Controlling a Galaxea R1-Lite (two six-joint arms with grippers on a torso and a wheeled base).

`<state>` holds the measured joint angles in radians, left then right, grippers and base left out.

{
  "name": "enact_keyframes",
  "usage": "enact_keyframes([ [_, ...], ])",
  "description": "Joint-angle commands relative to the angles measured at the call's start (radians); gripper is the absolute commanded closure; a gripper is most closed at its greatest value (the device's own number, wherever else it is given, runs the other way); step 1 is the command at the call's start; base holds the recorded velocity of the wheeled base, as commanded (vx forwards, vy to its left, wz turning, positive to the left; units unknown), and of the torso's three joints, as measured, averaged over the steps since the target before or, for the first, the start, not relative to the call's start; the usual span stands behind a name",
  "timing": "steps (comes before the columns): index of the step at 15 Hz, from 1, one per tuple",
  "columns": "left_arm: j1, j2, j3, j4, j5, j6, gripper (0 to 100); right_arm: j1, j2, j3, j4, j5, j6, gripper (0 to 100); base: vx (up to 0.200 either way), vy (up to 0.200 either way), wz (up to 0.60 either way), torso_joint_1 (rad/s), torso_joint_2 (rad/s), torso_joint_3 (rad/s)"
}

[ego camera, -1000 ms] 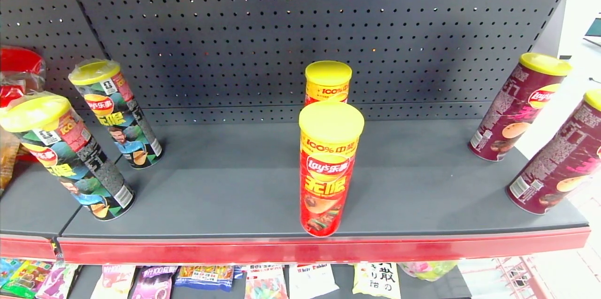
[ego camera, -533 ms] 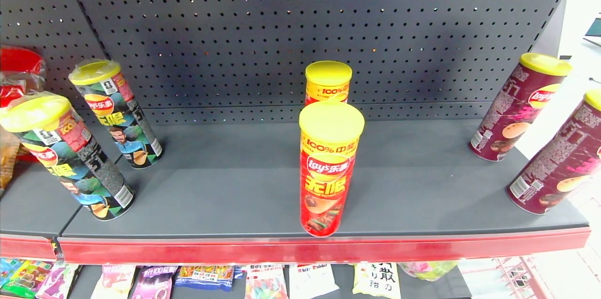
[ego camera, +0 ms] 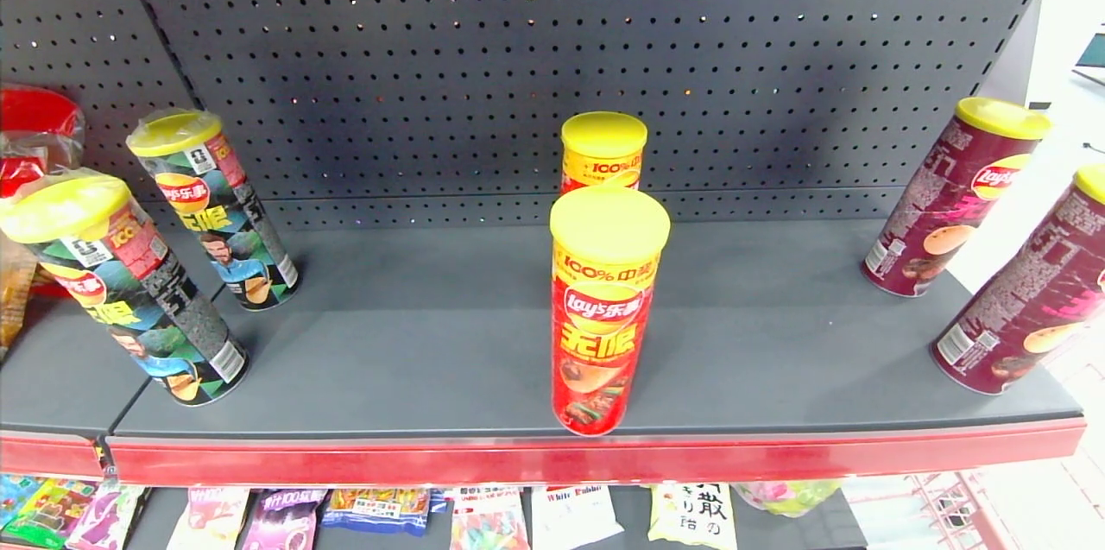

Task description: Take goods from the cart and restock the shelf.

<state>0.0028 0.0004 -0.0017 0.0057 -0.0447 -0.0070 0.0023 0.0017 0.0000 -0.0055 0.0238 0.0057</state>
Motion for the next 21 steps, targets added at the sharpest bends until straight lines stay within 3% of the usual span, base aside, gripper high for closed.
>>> enact_keyframes([
  [1,0.0,0.0,0.0,0.0,0.0,-0.001,0,0.001,0.0,0.0,-0.001,0.001,0.0,0,0.0,0.0,0.0,0.0,0.0,0.0],
  [21,0.0,0.0,0.0,0.0,0.0,-0.001,0,0.001,0.0,0.0,-0.001,-0.005,0.002,0,0.0,0.0,0.0,0.0,0.0,0.0],
])
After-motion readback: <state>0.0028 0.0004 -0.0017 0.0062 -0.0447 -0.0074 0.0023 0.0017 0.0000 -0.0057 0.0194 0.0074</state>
